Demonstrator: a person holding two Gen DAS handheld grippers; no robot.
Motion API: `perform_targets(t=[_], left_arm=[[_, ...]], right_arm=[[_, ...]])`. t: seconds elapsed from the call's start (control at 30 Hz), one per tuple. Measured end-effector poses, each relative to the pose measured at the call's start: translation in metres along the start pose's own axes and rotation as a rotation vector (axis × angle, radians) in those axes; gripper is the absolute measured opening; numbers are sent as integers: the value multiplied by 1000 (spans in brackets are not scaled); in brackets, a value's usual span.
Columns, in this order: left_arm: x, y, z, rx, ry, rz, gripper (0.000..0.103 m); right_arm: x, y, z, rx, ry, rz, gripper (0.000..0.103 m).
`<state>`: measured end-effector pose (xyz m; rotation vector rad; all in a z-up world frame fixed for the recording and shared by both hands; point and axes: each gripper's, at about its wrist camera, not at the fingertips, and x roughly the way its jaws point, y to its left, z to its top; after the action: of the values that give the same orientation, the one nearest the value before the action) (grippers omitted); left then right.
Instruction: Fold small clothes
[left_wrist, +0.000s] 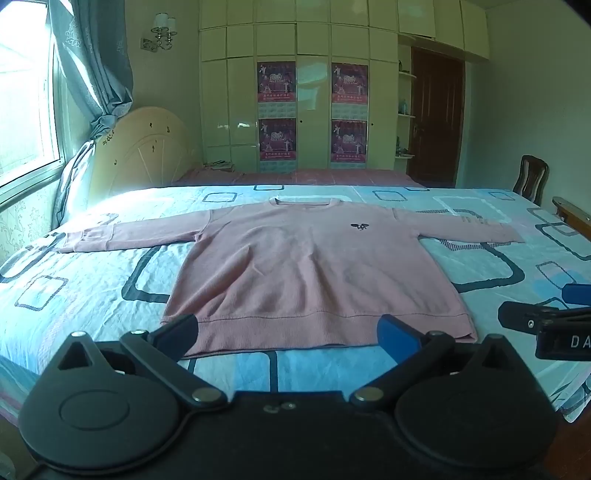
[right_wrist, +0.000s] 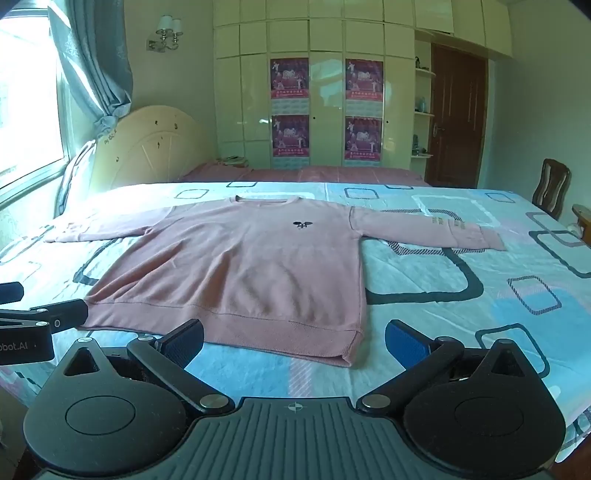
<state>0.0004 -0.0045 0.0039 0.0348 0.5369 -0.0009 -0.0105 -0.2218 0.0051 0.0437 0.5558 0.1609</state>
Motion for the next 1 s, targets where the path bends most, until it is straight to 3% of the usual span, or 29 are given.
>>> perform_targets(t=[1.0], left_arm=[[1,-2,-3,10,-17,24,102]], right_arm=[[-2,2,3,-8,-7,0,103]])
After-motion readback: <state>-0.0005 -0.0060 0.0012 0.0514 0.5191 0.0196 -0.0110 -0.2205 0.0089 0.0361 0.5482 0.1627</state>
